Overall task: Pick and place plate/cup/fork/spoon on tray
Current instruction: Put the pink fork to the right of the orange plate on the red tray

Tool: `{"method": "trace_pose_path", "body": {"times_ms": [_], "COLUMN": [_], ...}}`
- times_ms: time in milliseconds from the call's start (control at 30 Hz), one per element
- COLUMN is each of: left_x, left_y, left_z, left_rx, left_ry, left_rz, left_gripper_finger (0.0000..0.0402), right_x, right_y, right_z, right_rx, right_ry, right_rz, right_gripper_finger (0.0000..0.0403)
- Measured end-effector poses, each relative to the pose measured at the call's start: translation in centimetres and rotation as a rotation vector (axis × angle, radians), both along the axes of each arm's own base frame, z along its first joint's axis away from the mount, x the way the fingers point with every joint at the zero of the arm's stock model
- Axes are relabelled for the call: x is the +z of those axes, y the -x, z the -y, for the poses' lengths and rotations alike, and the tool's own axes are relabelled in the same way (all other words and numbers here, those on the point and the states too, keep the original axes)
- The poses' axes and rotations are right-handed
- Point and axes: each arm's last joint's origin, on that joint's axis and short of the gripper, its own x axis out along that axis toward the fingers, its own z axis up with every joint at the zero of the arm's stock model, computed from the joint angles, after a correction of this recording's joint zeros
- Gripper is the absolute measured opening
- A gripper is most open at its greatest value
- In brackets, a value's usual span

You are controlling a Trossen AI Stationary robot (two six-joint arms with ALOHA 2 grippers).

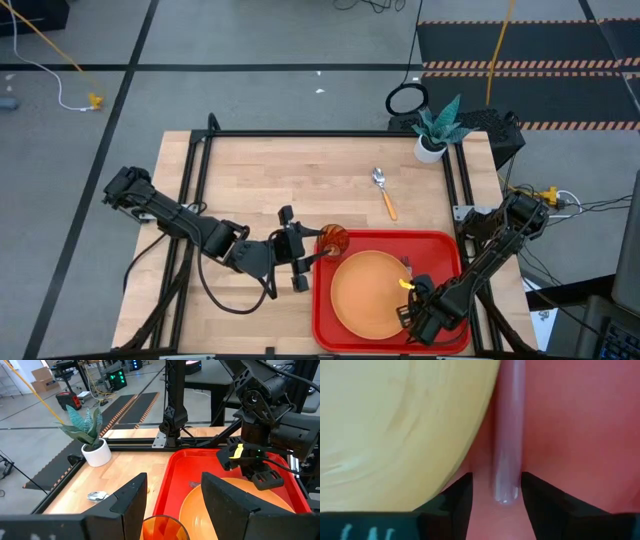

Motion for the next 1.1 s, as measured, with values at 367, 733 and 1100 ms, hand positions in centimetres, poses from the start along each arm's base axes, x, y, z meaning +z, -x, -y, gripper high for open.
{"method": "trace_pose_path", "body": {"times_ms": [367,733,1100], "left_x": [0.0,0.1,0.4], "left_y": [0.0,0.1,0.3], "left_z": [0.0,0.3,1.0], "left_rx": [0.000,-0.010,-0.035], "left_ry": [0.000,0.006,-0.003], "left_rz": [0.000,0.011,0.034], "left_gripper_finger": [0.0191,0.0191,0.0191], "right_x": [0.1,0.1,0.2], "right_y": [0.4,0.3,0.0], "right_z": [-1.2,-1.5,-1.6], "right_rx": [0.018,0.020,0.022], "right_ry": [-0.060,-0.080,-0.061], "right_rz": [0.044,0.067,0.147], "right_gripper_finger": [0.0140,0.0132,0.0132]}}
